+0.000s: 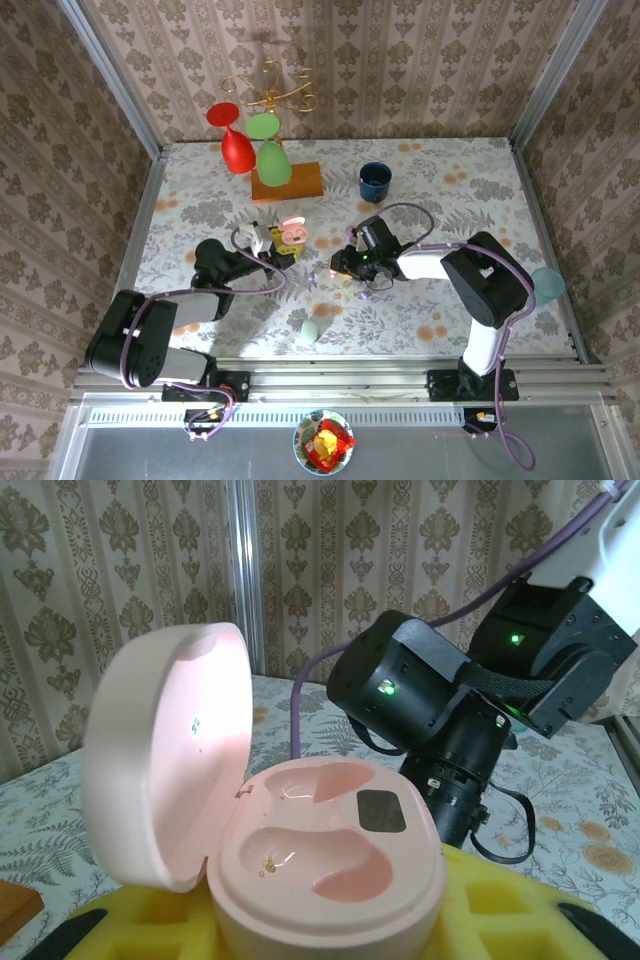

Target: Insert the wireless bluetooth earbuds into the charging case

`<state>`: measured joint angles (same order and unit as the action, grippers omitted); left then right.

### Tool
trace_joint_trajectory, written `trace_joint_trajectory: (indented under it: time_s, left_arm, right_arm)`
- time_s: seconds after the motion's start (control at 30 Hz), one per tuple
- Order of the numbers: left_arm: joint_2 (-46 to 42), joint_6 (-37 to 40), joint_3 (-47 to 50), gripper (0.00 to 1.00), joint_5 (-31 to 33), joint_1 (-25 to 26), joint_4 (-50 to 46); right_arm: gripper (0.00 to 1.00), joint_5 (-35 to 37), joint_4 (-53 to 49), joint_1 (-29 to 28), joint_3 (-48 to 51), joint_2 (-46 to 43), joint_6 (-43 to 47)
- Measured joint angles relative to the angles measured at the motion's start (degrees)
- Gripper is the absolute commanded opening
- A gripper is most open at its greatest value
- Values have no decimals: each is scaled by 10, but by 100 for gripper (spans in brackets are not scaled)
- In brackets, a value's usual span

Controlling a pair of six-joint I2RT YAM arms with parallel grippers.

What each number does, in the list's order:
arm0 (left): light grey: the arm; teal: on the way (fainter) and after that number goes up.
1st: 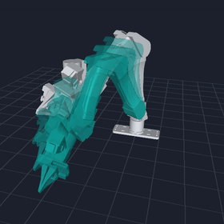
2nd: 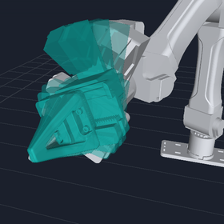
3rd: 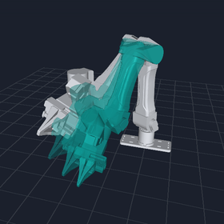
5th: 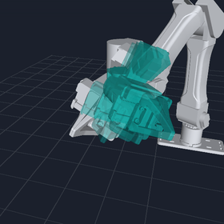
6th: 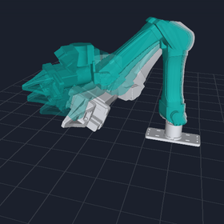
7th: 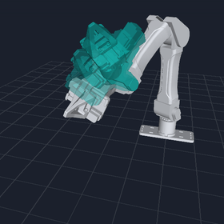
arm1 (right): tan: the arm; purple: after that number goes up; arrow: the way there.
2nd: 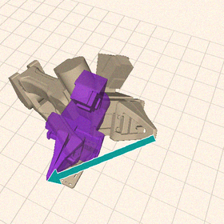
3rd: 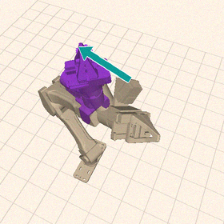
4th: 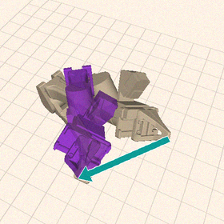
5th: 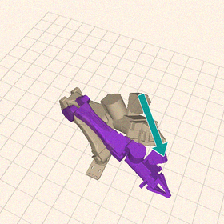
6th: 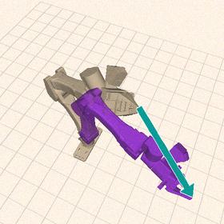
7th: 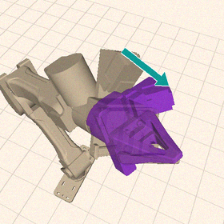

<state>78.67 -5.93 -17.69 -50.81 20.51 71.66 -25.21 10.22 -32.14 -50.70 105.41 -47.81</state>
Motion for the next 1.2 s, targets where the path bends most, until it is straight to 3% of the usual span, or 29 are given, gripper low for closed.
trace_joint_trajectory:
  time_s: [0.37, 0.57, 0.87, 1.2]
  left_arm:
    - [0, 2, 2, 37, 0, 0, 0]
    - [0, 2, 2, 37, 0, 0, 0]
    - [0, 2, 2, 36, 0, 0, 0]
    - [31, 45, 2, 35, 49, 13, 0]
  right_arm:
    - [31, -38, -50, 1, -28, 16, 74]
    - [22, -40, -61, 2, -28, 19, 77]
    - [19, -40, -61, 2, -34, 23, 61]
    - [19, 43, -132, 2, -16, -70, 41]
